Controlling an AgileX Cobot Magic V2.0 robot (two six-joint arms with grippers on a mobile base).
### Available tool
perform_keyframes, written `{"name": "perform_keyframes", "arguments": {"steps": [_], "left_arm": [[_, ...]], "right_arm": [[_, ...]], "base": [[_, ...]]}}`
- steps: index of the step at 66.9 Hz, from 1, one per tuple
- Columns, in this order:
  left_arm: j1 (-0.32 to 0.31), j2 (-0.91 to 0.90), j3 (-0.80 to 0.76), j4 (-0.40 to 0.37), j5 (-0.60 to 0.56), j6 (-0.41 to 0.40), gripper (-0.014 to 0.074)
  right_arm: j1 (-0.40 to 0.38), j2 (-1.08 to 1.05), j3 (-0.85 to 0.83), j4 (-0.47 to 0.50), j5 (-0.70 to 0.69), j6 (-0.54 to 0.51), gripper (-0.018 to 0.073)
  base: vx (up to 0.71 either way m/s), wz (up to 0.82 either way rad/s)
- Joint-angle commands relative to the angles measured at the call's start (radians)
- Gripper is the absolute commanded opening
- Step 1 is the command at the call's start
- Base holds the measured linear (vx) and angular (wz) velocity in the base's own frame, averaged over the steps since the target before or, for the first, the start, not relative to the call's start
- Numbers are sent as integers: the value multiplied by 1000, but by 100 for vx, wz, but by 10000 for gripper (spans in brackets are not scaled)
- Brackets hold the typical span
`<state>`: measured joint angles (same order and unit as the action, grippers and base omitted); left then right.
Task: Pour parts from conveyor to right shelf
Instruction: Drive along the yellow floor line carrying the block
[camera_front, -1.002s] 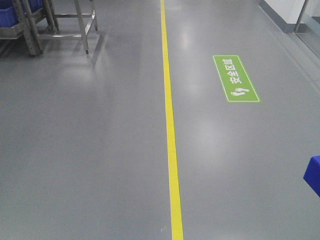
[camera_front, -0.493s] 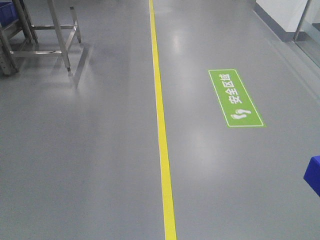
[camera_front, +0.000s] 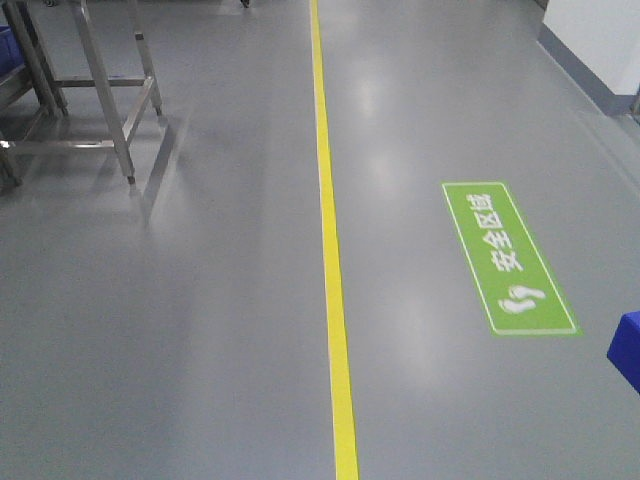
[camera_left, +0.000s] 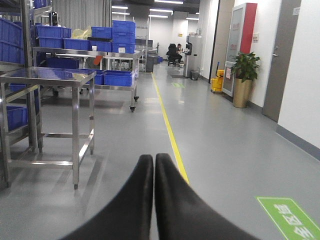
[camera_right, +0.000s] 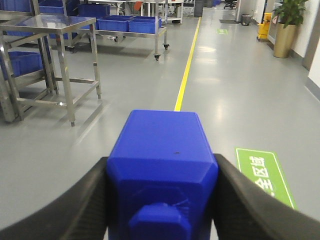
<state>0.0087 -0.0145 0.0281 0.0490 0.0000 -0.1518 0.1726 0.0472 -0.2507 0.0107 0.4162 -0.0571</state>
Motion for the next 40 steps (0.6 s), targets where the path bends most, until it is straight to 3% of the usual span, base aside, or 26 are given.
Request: {"name": "perform_keyframes", "arguments": {"steps": [1,40], "left_arm": [[-2,-11,27,-9,-79,-7,-6],[-2,-11,27,-9,-79,-7,-6]], "right_arm": [[1,12,-28,-4,-84,-8,-1],[1,12,-28,-4,-84,-8,-1]], "base": [[79,7],[78,5]]}}
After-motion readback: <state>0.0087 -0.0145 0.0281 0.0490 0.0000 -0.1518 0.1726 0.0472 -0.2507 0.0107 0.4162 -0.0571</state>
